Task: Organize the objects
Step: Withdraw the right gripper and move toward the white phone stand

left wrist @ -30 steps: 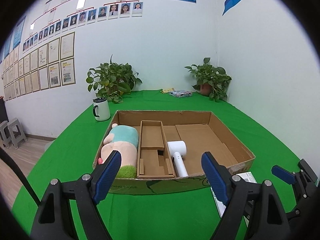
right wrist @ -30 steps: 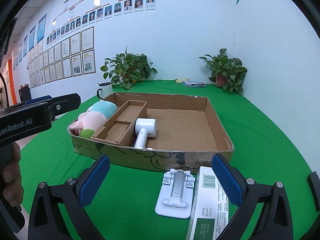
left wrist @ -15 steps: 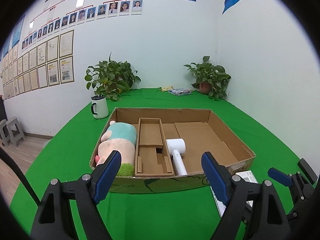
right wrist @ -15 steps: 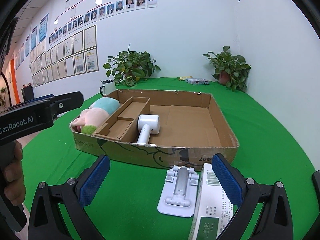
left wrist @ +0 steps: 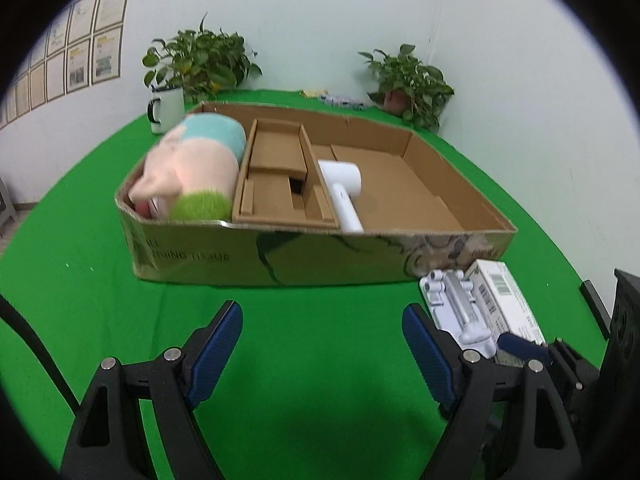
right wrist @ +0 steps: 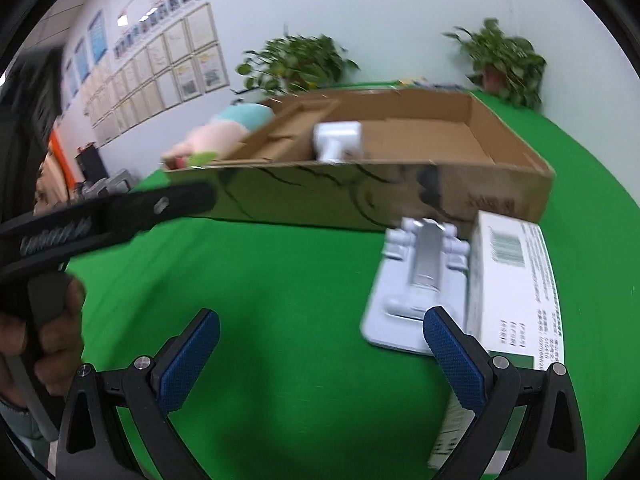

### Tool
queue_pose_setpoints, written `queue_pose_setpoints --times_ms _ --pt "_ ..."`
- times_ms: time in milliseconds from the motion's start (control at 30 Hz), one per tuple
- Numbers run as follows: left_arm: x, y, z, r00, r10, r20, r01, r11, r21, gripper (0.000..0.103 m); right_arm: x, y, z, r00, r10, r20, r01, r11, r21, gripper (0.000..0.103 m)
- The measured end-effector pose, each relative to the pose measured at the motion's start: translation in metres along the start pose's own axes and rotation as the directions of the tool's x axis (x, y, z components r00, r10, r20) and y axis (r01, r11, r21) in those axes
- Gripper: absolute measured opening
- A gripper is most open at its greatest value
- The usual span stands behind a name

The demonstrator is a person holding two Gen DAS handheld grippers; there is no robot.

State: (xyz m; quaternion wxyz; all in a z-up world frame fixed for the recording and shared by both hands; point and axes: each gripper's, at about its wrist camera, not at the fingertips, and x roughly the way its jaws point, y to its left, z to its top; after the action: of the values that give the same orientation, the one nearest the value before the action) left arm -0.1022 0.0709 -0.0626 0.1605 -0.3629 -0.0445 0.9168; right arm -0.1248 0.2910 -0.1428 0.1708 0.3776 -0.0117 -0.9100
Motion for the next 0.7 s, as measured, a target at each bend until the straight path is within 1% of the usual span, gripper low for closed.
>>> queue_pose_setpoints --times_ms 67,133,233,333,433,533,567,633,667,700 --pt "0.005 -0.001 -0.003 1.000 -0.010 -0.017 0.010 1.000 -0.001 0.082 0.007 -0.011 -0.001 1.000 -0.024 -0.016 0.024 1.000 0.006 0.102" --pt "0.008 -0.002 -0.003 0.999 -0.019 -0.026 0.019 1.000 -0.001 0.082 0.013 -0.018 -0.001 0.998 -0.063 -0.018 0.062 0.998 -0.012 0.102" --pt "0.012 -0.003 -0.002 0.999 -0.027 -0.034 0.028 1.000 0.007 0.082 0.016 -0.026 0.003 0.995 -0.098 -0.026 0.098 0.995 -0.029 0.102" --pt "0.016 -0.004 0.001 0.998 -0.038 -0.041 0.039 0.999 0.013 0.082 0.015 -0.036 0.010 0.991 -0.127 -0.035 0.127 0.992 0.002 0.102" --pt "0.020 -0.006 0.006 0.998 -0.046 -0.043 0.047 0.999 0.017 0.082 0.022 -0.036 0.020 0.989 -0.133 -0.060 0.134 0.991 0.015 0.102" --pt "0.022 -0.006 0.010 0.998 -0.056 -0.043 0.057 0.998 0.022 0.082 0.032 -0.029 0.025 0.983 -0.161 -0.084 0.161 0.987 -0.007 0.100" --pt "0.022 -0.005 0.011 0.997 -0.056 -0.043 0.057 0.998 0.023 0.082 0.036 -0.028 0.026 0.981 -0.167 -0.096 0.168 0.986 -0.002 0.098" --pt "0.023 -0.005 0.011 0.997 -0.057 -0.048 0.058 0.998 0.028 0.082 0.046 -0.032 0.027 0.977 -0.175 -0.124 0.179 0.984 0.023 0.089" --pt "0.023 -0.005 0.009 0.997 -0.057 -0.050 0.059 0.998 0.031 0.082 0.048 -0.031 0.025 0.974 -0.186 -0.129 0.190 0.981 0.022 0.080" --pt "0.023 -0.004 0.009 0.997 -0.058 -0.052 0.060 0.998 0.032 0.082 0.050 -0.028 0.025 0.968 -0.215 -0.127 0.216 0.976 -0.001 0.070"
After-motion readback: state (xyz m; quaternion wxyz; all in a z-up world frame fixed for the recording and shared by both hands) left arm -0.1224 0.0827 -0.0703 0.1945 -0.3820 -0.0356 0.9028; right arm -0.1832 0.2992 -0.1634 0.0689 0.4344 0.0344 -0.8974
